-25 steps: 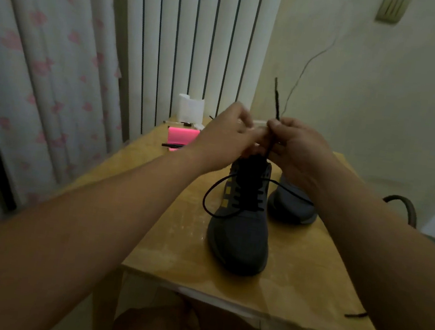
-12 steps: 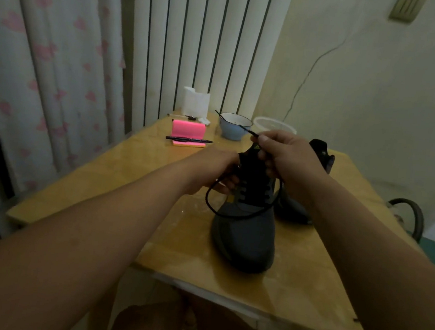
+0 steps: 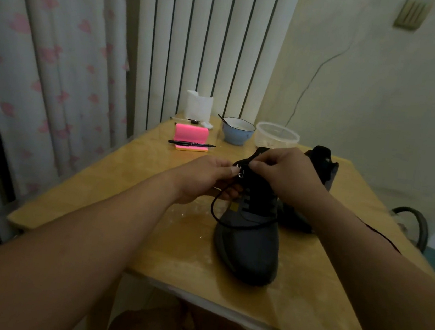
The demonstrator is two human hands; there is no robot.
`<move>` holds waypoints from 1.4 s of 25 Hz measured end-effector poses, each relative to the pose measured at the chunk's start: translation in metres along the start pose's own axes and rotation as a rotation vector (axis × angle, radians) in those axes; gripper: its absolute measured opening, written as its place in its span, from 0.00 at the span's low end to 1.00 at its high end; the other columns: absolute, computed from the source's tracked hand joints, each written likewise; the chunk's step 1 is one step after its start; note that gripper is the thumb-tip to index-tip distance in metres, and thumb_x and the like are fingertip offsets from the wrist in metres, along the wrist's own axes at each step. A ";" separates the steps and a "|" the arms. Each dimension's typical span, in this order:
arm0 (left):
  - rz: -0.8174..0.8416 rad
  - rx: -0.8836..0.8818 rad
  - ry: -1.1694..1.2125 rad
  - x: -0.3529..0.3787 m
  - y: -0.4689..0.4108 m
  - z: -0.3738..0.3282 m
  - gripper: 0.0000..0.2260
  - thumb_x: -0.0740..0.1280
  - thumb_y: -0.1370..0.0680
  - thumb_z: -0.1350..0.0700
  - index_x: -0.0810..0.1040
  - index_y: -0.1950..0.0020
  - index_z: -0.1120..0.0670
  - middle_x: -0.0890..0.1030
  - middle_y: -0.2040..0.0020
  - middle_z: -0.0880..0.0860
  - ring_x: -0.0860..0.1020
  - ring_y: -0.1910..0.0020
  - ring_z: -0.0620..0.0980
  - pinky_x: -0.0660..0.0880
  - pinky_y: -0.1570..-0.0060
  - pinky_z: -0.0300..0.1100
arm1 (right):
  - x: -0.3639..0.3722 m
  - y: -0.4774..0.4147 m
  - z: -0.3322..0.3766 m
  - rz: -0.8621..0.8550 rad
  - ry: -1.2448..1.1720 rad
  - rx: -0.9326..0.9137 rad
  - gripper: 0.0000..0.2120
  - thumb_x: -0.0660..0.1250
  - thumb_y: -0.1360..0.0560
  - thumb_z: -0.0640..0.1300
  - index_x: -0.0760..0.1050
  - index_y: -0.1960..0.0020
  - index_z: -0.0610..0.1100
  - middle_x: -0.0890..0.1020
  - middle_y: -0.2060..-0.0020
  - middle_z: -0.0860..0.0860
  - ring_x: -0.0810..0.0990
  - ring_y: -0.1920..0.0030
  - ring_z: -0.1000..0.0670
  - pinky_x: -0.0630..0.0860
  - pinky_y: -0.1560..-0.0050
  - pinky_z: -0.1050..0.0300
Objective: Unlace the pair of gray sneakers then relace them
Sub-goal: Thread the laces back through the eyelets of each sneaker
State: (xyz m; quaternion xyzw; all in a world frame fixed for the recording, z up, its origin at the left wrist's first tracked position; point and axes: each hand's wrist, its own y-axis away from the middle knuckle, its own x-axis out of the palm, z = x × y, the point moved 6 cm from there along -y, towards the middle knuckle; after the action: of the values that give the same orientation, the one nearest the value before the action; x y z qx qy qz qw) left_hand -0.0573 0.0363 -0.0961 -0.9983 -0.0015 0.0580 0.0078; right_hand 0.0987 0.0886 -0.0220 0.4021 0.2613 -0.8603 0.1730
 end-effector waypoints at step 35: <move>-0.013 -0.009 0.013 -0.001 -0.004 0.004 0.13 0.62 0.13 0.53 0.79 0.38 0.61 0.86 0.51 0.57 0.84 0.54 0.51 0.82 0.52 0.44 | 0.009 0.001 -0.002 0.060 0.059 -0.036 0.05 0.71 0.21 0.47 0.85 0.48 0.49 0.84 0.55 0.53 0.83 0.54 0.52 0.85 0.49 0.47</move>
State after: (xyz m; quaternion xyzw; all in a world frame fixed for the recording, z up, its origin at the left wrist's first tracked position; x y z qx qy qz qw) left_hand -0.0590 0.0406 -0.1001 -0.9986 -0.0081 0.0514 0.0036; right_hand 0.0950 0.0879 -0.0306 0.4317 0.2695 -0.8378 0.1979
